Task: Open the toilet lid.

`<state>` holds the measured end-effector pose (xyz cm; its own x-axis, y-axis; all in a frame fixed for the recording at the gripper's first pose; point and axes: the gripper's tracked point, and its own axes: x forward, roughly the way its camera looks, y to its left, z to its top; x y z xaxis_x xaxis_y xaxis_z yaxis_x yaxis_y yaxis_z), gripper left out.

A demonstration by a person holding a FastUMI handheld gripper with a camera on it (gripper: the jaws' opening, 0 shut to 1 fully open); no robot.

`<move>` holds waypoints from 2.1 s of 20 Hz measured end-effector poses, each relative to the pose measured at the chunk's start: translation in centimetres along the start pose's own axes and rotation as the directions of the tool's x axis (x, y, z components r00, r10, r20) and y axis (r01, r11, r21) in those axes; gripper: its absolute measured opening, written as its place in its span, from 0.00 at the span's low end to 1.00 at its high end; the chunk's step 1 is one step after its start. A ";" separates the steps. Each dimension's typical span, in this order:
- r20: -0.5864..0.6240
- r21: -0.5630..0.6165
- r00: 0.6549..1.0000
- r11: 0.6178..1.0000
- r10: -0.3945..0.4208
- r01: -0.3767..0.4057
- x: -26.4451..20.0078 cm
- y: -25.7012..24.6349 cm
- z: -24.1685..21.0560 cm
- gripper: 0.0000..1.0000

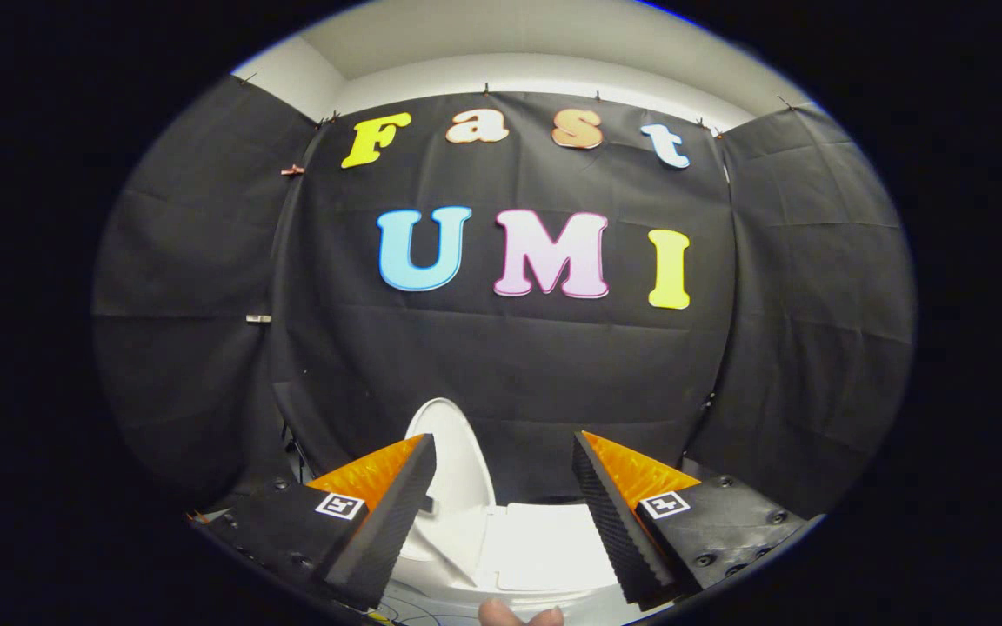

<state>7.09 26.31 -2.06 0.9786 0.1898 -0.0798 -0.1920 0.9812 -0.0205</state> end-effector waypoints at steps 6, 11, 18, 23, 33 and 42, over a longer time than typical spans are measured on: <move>0.034 0.010 0.998 0.999 -0.054 0.054 -3.4 -8.3 1.2 0.99; 0.073 0.058 0.991 0.993 -0.109 0.104 -7.3 -14.3 1.9 0.99; 0.060 0.098 0.981 0.979 -0.186 0.180 -10.1 -20.5 1.2 0.99; 0.079 0.066 0.985 0.987 -0.153 0.148 -10.9 -20.2 1.6 0.99; 0.105 0.055 0.986 0.991 -0.126 0.121 -12.4 -20.2 2.7 0.99; 0.088 0.044 0.990 0.994 -0.108 0.105 -12.1 -19.1 2.0 0.99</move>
<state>-0.95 5.30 1.27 0.9963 0.0850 0.0111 -0.0851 0.9963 0.0151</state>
